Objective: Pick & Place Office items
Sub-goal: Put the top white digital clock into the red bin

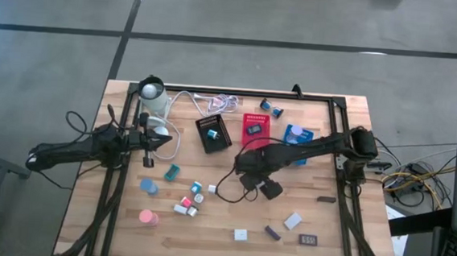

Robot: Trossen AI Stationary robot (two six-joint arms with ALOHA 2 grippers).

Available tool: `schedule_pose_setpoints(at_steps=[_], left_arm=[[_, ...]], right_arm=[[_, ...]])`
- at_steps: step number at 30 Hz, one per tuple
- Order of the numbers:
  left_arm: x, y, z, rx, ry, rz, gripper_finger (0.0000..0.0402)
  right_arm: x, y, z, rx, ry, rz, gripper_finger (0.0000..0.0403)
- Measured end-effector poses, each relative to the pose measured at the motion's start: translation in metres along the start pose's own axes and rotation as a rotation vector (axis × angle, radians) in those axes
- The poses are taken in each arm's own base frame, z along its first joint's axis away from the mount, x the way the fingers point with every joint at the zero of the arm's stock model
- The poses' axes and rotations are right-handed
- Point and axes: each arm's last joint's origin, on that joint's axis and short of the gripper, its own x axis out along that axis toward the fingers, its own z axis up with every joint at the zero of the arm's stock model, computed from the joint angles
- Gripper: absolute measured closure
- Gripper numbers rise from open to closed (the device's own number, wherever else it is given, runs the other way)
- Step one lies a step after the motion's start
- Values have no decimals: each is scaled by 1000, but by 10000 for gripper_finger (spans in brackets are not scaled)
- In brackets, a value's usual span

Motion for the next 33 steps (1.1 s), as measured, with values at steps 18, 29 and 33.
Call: schedule_pose_setpoints(at_steps=[18,29,33], left_arm=[[0,0,0,-2,3,-1,388],[0,0,0,-8,4,-1,388],[0,0,0,-7,4,-1,388]], right_arm=[[-115,18,-19,57,-569,-117,117],[-162,41,-91,117,-1201,-205,117],[-167,52,-122,219,-1309,-280,117]])
